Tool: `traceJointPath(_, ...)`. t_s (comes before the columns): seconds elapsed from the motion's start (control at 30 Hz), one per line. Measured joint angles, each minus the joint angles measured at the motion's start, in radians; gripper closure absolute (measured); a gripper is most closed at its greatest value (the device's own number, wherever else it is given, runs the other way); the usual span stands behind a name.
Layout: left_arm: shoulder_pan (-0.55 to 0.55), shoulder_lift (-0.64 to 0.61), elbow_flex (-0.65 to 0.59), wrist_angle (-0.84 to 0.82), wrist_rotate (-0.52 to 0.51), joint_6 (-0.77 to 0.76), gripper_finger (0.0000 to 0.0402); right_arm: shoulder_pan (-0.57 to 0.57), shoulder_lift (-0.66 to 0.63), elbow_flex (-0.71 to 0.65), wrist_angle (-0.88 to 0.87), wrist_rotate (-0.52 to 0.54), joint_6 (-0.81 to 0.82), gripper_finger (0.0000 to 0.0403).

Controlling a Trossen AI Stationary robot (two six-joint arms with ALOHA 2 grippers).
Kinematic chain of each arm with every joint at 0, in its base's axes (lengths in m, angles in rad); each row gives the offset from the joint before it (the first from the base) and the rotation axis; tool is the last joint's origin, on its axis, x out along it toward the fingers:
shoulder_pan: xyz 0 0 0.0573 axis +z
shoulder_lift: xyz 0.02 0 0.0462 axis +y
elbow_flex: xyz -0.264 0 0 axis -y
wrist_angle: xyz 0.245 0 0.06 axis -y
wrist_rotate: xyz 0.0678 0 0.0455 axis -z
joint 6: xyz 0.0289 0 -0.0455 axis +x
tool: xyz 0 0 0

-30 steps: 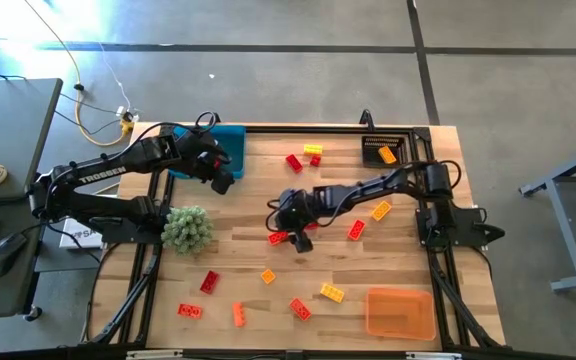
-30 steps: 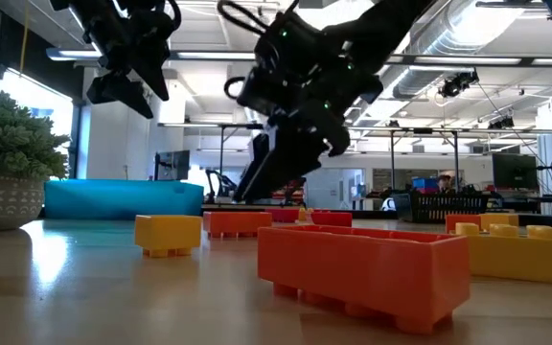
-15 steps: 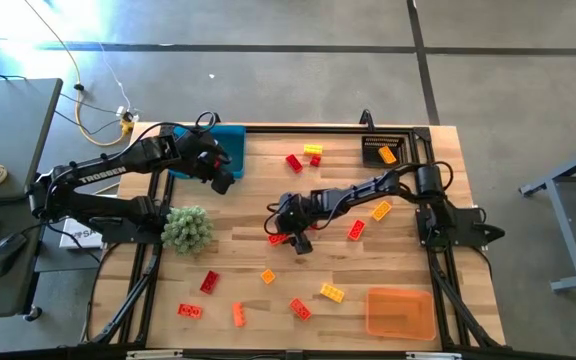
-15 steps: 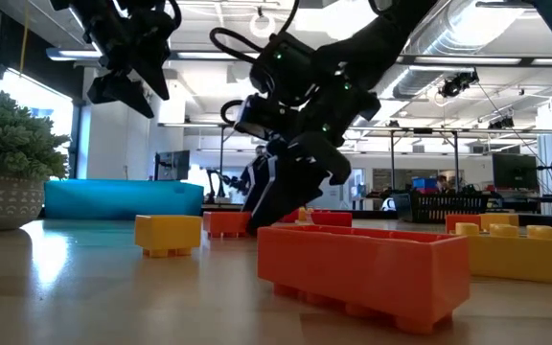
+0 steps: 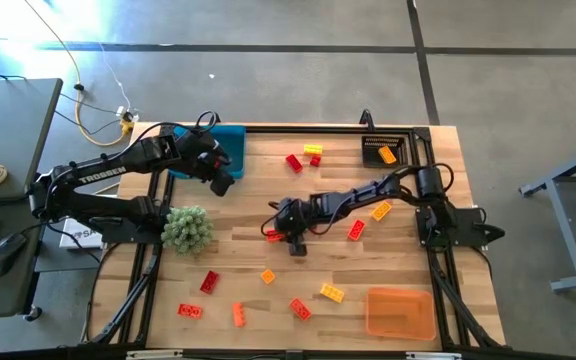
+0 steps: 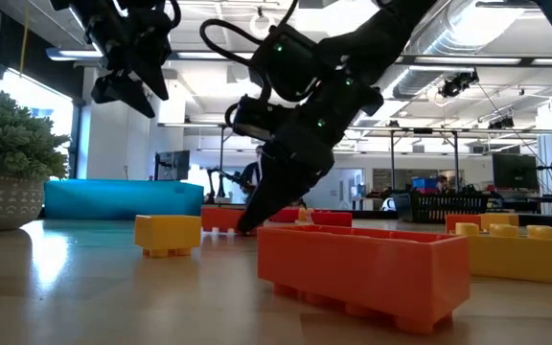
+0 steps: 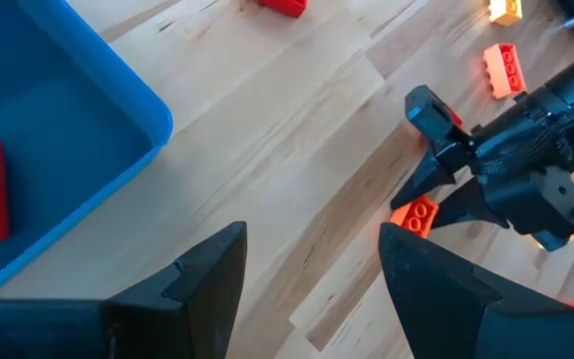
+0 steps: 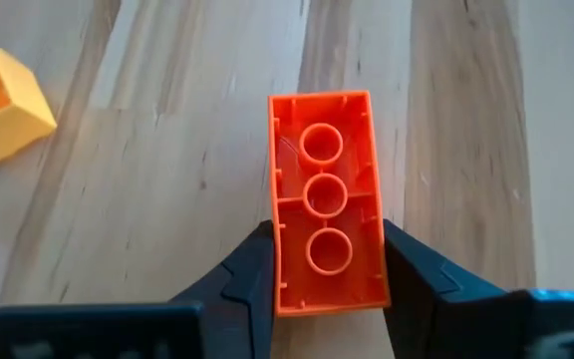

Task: Sort & place blocks by color
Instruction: Put the orange game piece into the orange bin

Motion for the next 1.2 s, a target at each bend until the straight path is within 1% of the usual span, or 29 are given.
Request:
traceJointPath(0.1, 0.0, 0.0, 0.0, 0.0, 0.0, 0.028, 0.0186, 0.015, 0.002, 0.032, -0.048, 0.039, 0.045, 0.029)
traceJointPath(0.2, 0.0, 0.0, 0.0, 0.0, 0.0, 0.063, 0.0186, 0.027, 0.006, 0.095, -0.138, 0.088, 0.057, 0.029)
traceJointPath(0.3, 0.0, 0.0, 0.0, 0.0, 0.0, 0.098, 0.0186, 0.034, 0.005, 0.18, -0.244, 0.172, 0.069, 0.029)
traceJointPath(0.4, 0.0, 0.0, 0.0, 0.0, 0.0, 0.139, 0.0186, 0.036, 0.005, 0.255, -0.371, 0.264, 0.131, 0.029)
traceJointPath(0.57, 0.0, 0.0, 0.0, 0.0, 0.0, 0.193, 0.0186, 0.035, 0.004, 0.372, -0.545, 0.366, 0.197, 0.029)
traceJointPath(0.67, 0.0, 0.0, 0.0, 0.001, 0.0, 0.217, 0.0186, 0.035, 0.004, 0.432, -0.65, 0.427, 0.263, 0.029)
traceJointPath(0.8, 0.0, 0.0, 0.0, 0.001, 0.0, 0.246, 0.0186, 0.04, 0.004, 0.508, -0.827, 0.486, 0.399, 0.029)
traceJointPath(0.9, 0.0, 0.0, 0.0, 0.001, 0.0, 0.263, 0.0186, 0.055, 0.003, 0.552, -0.95, 0.514, 0.536, 0.029)
traceJointPath(1.07, 0.0, 0.0, 0.0, 0.002, -0.001, 0.263, 0.0186, 0.101, 0.002, 0.576, -1.146, 0.52, 0.798, 0.029)
traceJointPath(1.2, 0.0, 0.0, 0.0, 0.002, -0.002, 0.263, 0.0186, 0.161, 0.002, 0.576, -1.282, 0.518, 0.981, 0.029)
